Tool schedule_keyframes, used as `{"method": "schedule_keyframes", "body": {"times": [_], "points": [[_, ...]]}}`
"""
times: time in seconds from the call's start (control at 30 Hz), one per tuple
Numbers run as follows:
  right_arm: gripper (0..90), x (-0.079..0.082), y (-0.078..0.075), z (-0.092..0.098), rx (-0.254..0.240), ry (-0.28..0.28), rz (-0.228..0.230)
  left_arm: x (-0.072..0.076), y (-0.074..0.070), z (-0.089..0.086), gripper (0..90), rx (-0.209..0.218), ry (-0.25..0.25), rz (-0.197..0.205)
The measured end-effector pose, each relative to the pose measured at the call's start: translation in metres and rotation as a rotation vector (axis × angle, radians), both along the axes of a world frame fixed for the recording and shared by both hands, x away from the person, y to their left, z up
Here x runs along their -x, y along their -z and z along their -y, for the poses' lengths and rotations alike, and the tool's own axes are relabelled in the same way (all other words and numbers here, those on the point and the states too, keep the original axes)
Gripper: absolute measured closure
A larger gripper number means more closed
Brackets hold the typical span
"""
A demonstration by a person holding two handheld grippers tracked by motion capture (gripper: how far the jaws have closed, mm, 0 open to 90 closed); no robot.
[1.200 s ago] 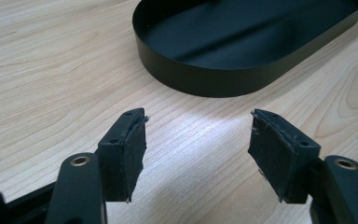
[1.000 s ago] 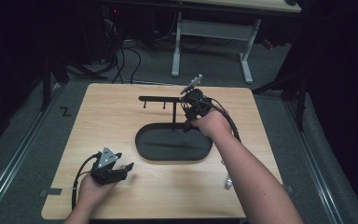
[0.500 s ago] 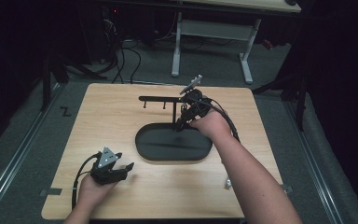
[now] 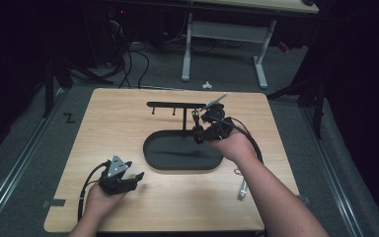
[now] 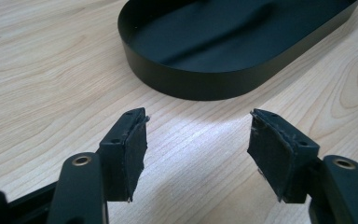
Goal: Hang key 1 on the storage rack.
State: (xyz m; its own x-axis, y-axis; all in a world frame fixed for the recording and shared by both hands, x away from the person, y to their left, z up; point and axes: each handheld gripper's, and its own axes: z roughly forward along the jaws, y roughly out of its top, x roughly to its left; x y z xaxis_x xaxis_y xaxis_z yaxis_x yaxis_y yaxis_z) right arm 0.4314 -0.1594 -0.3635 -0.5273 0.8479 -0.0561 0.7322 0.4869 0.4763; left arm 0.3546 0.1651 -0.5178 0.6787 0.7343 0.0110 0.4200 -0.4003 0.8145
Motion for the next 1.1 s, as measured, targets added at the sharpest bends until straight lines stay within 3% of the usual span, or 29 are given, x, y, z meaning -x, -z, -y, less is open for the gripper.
{"method": "schedule_keyframes", "body": {"times": [0.1, 0.13, 0.3, 0.53, 0.7, 0.93, 1.1], "points": [[57.2, 0.010, 0.005, 0.003, -0.002, -0.012, 0.004, -0.001, 0.000, 0.002, 37.4, 0.005, 0.002, -0.006], [57.0, 0.022, 0.013, 0.006, -0.010, -0.025, 0.003, -0.002, 0.001, 0.004, 37.5, 0.002, 0.004, -0.006], [56.8, 0.042, 0.029, 0.011, -0.026, -0.038, 0.002, -0.003, 0.001, 0.008, 37.4, -0.003, 0.012, -0.005], [56.4, 0.075, 0.061, 0.022, -0.075, -0.038, 0.040, -0.002, 0.001, 0.013, 37.2, -0.015, 0.028, -0.004], [55.8, 0.086, 0.075, 0.030, -0.100, -0.031, 0.059, -0.002, 0.000, 0.014, 37.2, -0.012, 0.033, 0.006], [55.8, 0.103, 0.094, 0.051, -0.181, 0.006, 0.080, -0.003, 0.000, 0.017, 37.2, -0.016, 0.041, 0.011], [56.1, 0.116, 0.102, 0.063, -0.163, 0.006, 0.122, 0.000, -0.002, 0.019, 38.4, -0.014, 0.059, 0.012]]}}
